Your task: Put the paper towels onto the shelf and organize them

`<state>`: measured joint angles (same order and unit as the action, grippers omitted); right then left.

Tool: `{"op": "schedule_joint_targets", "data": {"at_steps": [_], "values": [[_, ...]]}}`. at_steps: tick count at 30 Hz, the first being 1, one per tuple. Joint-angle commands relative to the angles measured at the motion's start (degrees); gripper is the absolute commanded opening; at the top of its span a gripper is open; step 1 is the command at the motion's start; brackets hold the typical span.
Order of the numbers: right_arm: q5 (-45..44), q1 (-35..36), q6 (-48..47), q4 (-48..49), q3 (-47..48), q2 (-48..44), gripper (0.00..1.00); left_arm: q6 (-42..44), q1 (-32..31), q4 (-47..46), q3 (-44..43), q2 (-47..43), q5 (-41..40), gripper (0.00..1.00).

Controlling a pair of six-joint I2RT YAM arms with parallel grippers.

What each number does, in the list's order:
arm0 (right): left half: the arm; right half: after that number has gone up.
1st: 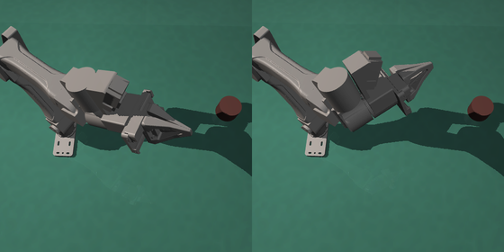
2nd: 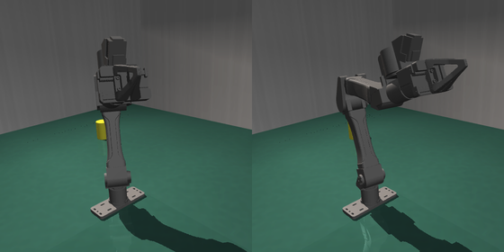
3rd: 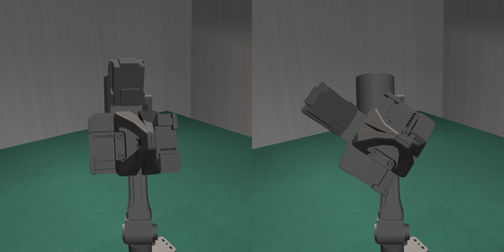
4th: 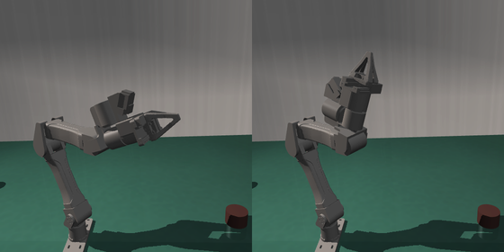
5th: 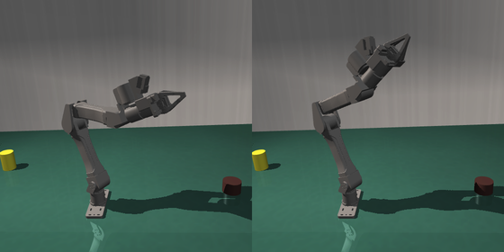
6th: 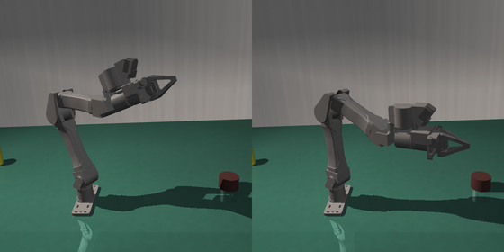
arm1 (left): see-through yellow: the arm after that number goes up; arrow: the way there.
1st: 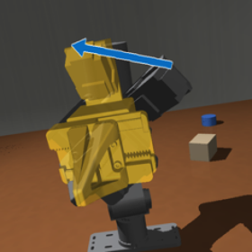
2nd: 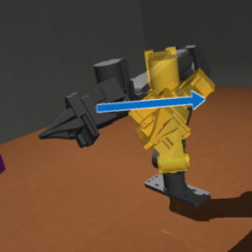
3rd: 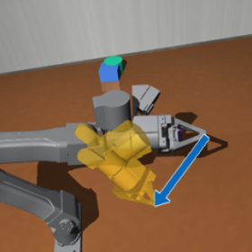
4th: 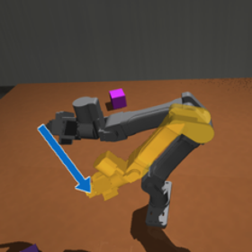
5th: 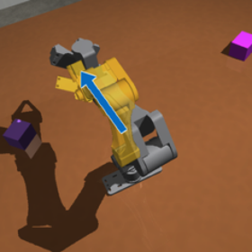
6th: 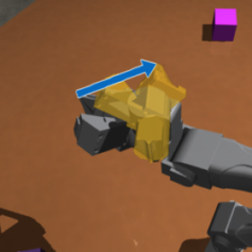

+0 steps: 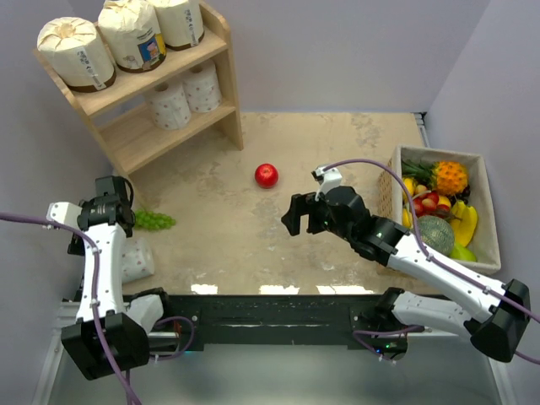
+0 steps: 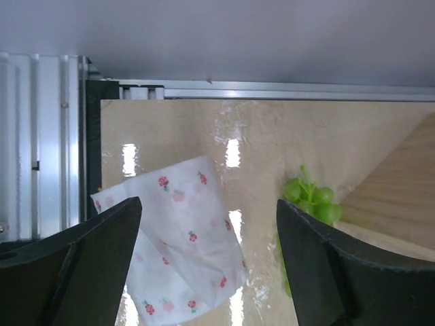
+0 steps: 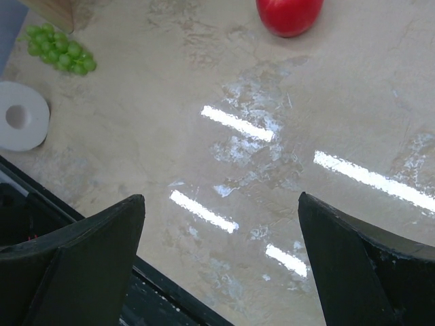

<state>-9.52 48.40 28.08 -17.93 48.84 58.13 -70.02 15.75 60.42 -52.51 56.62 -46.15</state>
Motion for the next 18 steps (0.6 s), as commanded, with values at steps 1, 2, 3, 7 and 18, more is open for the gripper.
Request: {"op": "schedule_joint_targets", "data": {"at_steps": [1,2,3,7,18], "values": [[2.22,0.03,1.10,2.99,1.08,0.06,0.98,-9.08,0.60,5.32,2.06,2.88,-8.77,0.87],[2.31,0.03,1.19,2.99,1.00,0.23,0.98,-9.26,0.77,5.23,2.41,2.97,-9.39,0.88],[2.57,0.11,1.19,2.99,0.99,0.32,0.98,-9.26,1.21,4.36,2.76,2.97,-9.83,0.89],[3.19,0.03,1.54,2.90,1.00,0.67,0.98,-8.21,2.71,2.77,3.82,2.62,-11.24,0.89],[3.63,0.11,1.19,0.98,1.61,0.32,0.98,-2.58,7.10,-8.40,6.98,2.70,-3.87,0.96]]}}
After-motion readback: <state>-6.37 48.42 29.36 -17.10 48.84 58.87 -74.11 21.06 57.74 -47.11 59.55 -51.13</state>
